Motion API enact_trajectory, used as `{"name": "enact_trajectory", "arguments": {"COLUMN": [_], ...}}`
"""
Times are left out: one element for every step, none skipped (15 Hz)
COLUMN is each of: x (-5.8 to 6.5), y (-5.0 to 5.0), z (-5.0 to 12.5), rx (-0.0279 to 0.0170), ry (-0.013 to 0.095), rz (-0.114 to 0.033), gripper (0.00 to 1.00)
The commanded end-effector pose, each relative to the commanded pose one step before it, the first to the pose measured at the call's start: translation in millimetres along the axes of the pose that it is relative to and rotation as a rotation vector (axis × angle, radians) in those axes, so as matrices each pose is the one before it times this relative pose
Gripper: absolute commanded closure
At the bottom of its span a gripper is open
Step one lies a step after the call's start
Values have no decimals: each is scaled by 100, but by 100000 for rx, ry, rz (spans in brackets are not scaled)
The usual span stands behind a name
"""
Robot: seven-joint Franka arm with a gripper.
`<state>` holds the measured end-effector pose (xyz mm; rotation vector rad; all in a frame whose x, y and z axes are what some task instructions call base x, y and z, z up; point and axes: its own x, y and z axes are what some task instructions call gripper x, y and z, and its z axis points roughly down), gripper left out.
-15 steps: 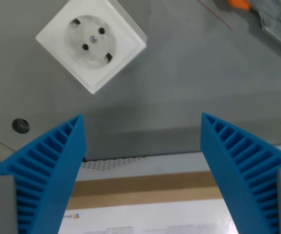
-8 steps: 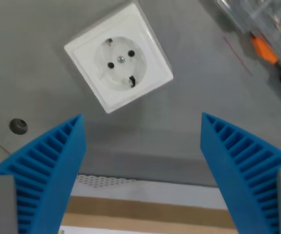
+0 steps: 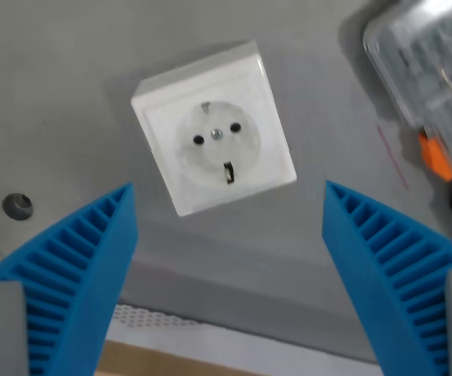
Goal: Move above the white socket
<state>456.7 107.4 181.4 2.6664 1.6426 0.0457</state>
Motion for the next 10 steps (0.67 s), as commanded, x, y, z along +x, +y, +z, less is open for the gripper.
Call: {"name": "enact_trajectory", "arguments": {"x": [848, 129, 117, 106, 92, 72, 57, 43, 31, 22], "y": [401, 83, 79, 73, 64, 54, 46, 41, 37, 35], "z": [489, 97, 89, 81, 72, 60, 47, 30, 16, 8], "rx": [3938, 233, 215, 247, 184, 224, 167, 50, 56, -15], "ry": [10246, 38, -84, -68, -220, -186, -72, 19, -64, -193], "rz": [-19862, 98, 119, 679, 389, 281, 357, 313, 877, 706], "gripper": [0, 0, 0, 0, 0, 0, 0, 0, 0, 0]}}
